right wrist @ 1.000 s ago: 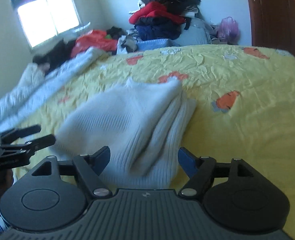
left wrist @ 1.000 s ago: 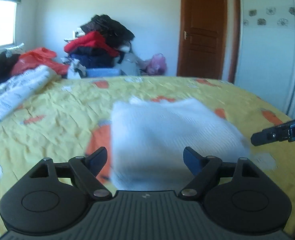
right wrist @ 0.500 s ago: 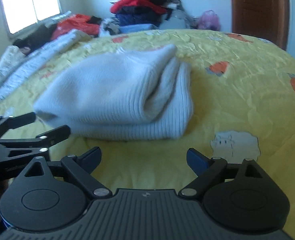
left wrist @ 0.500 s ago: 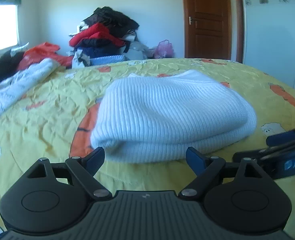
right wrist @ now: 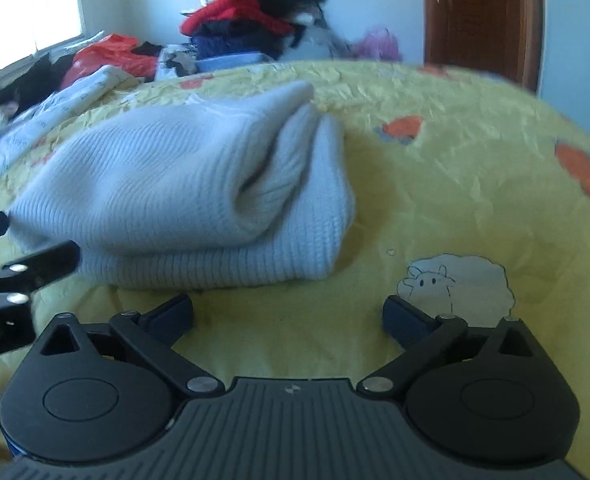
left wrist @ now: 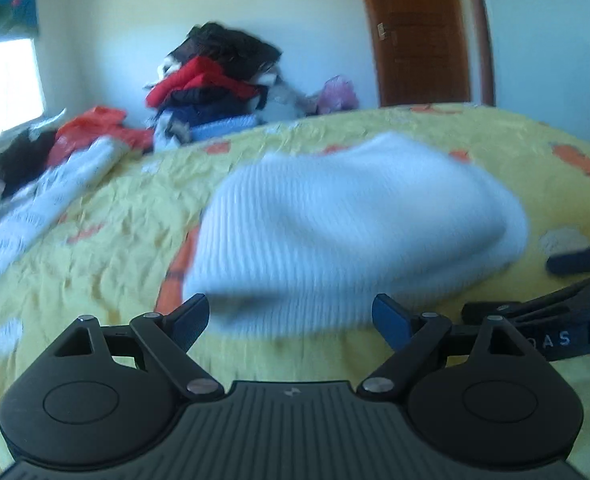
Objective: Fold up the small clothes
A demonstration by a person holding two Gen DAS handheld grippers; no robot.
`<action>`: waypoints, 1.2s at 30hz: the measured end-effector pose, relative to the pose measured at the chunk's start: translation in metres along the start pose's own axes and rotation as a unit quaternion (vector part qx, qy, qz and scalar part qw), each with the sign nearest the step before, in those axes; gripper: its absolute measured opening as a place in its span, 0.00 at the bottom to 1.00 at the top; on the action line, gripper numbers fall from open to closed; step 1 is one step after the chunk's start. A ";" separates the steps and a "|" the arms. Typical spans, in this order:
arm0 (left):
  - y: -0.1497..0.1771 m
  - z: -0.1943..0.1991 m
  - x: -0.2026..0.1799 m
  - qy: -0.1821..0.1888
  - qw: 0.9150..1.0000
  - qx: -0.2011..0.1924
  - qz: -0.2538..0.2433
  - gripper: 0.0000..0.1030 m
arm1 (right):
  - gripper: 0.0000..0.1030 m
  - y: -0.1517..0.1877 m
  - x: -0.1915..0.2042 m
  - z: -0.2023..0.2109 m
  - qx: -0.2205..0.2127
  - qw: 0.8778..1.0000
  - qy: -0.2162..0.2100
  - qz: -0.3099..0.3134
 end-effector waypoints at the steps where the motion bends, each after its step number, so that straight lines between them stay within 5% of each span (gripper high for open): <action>1: 0.007 -0.003 0.002 0.004 1.000 0.014 0.012 0.86 | 1.00 0.005 0.004 0.000 -0.006 1.000 0.008 0.021; 3: 0.020 -0.012 0.007 0.010 0.998 0.049 0.047 0.88 | 1.00 0.008 0.008 0.001 -0.010 0.999 0.015 0.031; 5: 0.024 -0.018 0.019 0.014 0.995 0.055 0.085 1.00 | 1.00 0.007 0.008 0.001 -0.007 1.000 0.006 0.030; 8: 0.023 -0.026 0.029 -0.018 0.992 0.064 0.110 1.00 | 1.00 0.006 0.007 0.000 -0.008 0.999 0.006 0.032; 36: 0.022 -0.031 0.032 -0.008 0.993 0.058 0.101 1.00 | 1.00 0.007 0.012 -0.009 -0.015 0.999 0.050 -0.001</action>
Point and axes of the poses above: each gripper's, at about its wrist camera, not at the fingertips, and z roughly against the way its jaws point, x to its left, y to its underside, the point moved 5 cm from there along -z, roughly the way its jaws point
